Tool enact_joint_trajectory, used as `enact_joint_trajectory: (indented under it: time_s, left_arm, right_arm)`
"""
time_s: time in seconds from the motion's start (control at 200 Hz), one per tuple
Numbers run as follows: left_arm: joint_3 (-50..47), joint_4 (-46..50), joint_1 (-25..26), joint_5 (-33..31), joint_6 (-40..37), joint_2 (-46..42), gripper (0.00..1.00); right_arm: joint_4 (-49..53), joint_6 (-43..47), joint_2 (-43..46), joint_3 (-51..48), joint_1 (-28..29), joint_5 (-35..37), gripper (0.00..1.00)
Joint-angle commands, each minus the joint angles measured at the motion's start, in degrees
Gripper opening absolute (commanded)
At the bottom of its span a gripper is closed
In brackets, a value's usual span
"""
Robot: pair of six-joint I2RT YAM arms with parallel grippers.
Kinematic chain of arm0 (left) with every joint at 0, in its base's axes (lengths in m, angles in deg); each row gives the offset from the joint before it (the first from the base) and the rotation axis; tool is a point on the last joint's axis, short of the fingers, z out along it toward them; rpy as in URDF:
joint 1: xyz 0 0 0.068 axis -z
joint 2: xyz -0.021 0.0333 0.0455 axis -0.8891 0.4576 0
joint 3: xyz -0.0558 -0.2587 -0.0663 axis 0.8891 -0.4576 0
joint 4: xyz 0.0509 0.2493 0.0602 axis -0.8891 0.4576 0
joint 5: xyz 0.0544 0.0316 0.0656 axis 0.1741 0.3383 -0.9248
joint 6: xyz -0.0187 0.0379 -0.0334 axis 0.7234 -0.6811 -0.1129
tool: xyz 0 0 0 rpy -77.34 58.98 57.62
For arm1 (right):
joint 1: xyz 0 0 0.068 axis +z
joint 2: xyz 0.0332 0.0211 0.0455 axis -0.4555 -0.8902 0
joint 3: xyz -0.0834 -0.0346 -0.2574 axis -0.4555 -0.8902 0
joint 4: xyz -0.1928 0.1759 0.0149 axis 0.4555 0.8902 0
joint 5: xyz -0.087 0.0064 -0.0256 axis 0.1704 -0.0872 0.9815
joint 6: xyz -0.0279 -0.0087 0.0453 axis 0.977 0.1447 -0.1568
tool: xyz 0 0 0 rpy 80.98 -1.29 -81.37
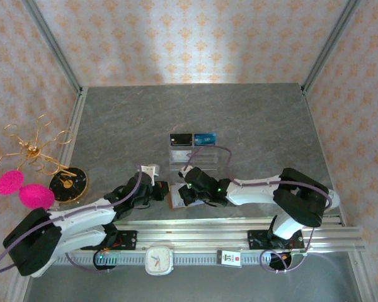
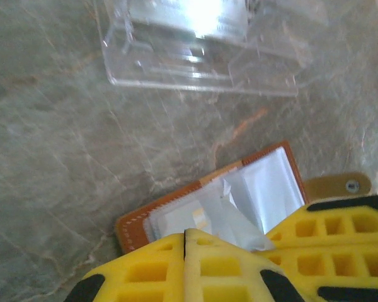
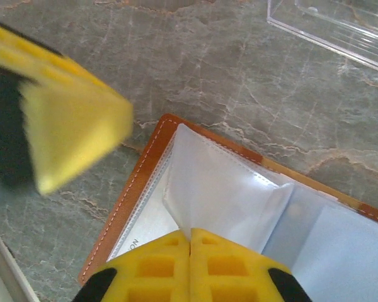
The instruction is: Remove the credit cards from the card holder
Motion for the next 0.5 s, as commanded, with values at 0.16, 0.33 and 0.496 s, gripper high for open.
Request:
enact_joint_trajectory:
  time_s: [0.16,0.33,0.496]
  left_arm:
    - [4.1,-5.5,2.7,4.6,-0.2,8.7,0.00]
    - [7.9,-5.8,4.8,6.4,-1.0,13.5,0.02]
    - [13.6,-5.6,7.8,8.8,-2.6,20.9,0.05]
  right_arm:
    - [-2.9,-1.7,6.7,-2.4,0.0,5.3,0.29]
    - [0.5,-6.1,17.3,-6.6,0.0,15.9,0.33]
    - [4.7,-9.7,25.7,-9.4,0.0,20.1,0.32]
